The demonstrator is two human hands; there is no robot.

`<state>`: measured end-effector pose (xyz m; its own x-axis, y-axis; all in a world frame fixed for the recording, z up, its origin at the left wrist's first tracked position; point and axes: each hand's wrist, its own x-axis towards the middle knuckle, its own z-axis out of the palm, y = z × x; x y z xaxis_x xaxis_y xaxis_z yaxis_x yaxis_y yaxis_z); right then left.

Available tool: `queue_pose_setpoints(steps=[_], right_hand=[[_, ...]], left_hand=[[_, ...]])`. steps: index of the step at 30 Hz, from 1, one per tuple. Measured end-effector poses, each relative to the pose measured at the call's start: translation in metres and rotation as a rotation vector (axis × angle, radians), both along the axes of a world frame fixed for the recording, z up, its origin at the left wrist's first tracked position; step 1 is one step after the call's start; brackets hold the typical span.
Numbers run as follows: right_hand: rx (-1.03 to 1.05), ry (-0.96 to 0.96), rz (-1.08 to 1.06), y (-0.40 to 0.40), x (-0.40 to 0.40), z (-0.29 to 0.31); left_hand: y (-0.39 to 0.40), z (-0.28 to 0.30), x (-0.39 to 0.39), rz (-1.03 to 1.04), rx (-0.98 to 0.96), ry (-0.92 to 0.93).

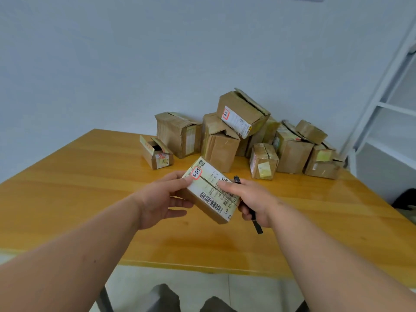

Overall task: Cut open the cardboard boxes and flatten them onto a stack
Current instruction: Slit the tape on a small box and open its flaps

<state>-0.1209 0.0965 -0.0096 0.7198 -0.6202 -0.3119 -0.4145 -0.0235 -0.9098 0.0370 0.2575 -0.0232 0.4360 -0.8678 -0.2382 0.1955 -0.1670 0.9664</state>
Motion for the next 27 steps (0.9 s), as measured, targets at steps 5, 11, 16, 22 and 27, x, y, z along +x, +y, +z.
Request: queue_pose_setpoints(steps=[5, 11, 16, 22, 27], right_hand=[[-0.015, 0.044, 0.016, -0.009, 0.002, -0.005], [-0.096, 0.217, 0.100, -0.024, 0.005, -0.019], [-0.182, 0.377, 0.150, -0.033, 0.011, -0.032], [-0.396, 0.389, 0.108, -0.038, 0.022, -0.040], [-0.183, 0.301, -0.063, -0.059, 0.010, -0.043]], left_hand=[[-0.003, -0.009, 0.004, -0.023, 0.054, 0.007], [-0.010, -0.027, 0.014, -0.022, 0.165, -0.155], [-0.022, -0.038, 0.006, -0.248, 0.321, -0.609], [-0.043, -0.049, 0.006, -0.324, 0.400, -1.051], [-0.048, -0.045, 0.010, -0.401, 0.478, -1.077]])
